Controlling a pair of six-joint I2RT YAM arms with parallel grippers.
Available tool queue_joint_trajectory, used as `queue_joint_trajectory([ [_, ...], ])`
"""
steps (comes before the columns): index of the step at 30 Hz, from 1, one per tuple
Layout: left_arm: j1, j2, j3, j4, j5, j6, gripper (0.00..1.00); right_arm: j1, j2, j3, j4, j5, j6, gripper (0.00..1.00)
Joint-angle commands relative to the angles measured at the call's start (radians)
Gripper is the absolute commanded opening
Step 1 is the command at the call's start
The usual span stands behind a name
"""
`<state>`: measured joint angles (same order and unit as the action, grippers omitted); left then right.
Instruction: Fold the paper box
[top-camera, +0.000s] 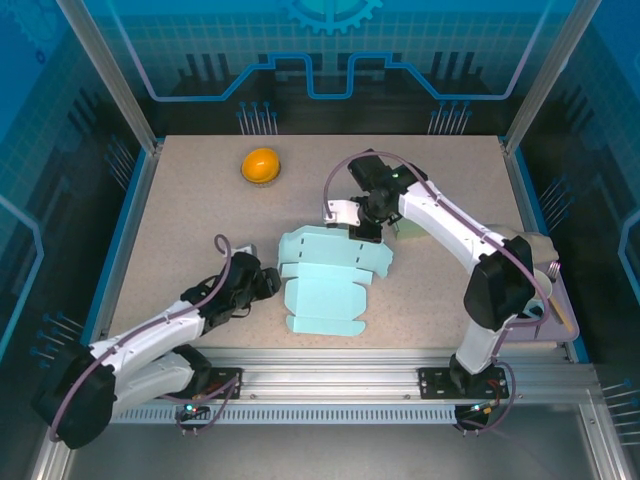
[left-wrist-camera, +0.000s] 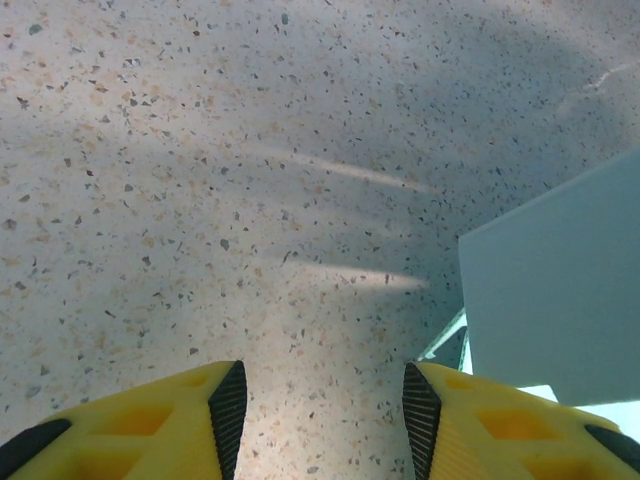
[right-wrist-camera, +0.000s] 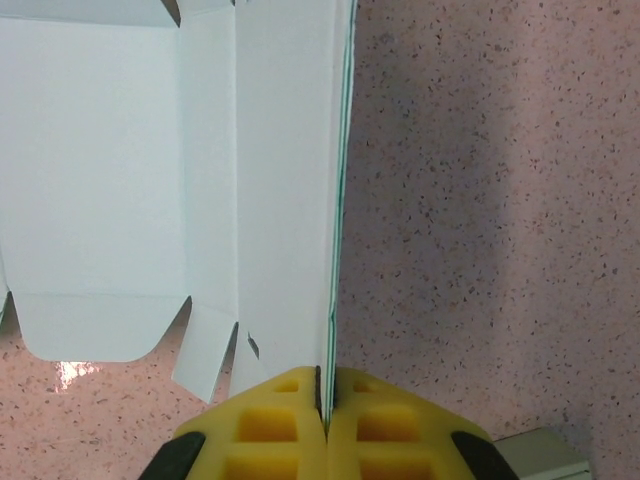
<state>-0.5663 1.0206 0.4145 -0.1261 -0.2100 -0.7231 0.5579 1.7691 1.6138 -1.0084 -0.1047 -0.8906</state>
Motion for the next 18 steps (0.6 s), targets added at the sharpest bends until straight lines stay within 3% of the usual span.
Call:
queue_joint_trajectory([
  [1,0.008,0.059,0.023,0.065,-0.019,0.030,0.48,-0.018,0.018,-0.017,0.032,-0.053,-0.008,0.00],
  [7,0.009,0.124,0.044,0.061,-0.077,0.033,0.47,-0.029,0.021,-0.026,0.048,-0.087,-0.016,0.00],
  [11,0.013,0.009,0.070,-0.025,-0.154,0.050,0.48,-0.047,0.035,-0.038,0.060,-0.081,-0.008,0.00],
  [14,0.009,-0.143,0.059,0.015,-0.074,0.107,0.48,-0.055,0.052,-0.034,0.079,-0.042,0.024,0.00],
  [18,-0.025,-0.307,-0.021,0.194,0.046,0.174,0.46,-0.056,0.081,-0.003,0.074,-0.017,0.051,0.00],
])
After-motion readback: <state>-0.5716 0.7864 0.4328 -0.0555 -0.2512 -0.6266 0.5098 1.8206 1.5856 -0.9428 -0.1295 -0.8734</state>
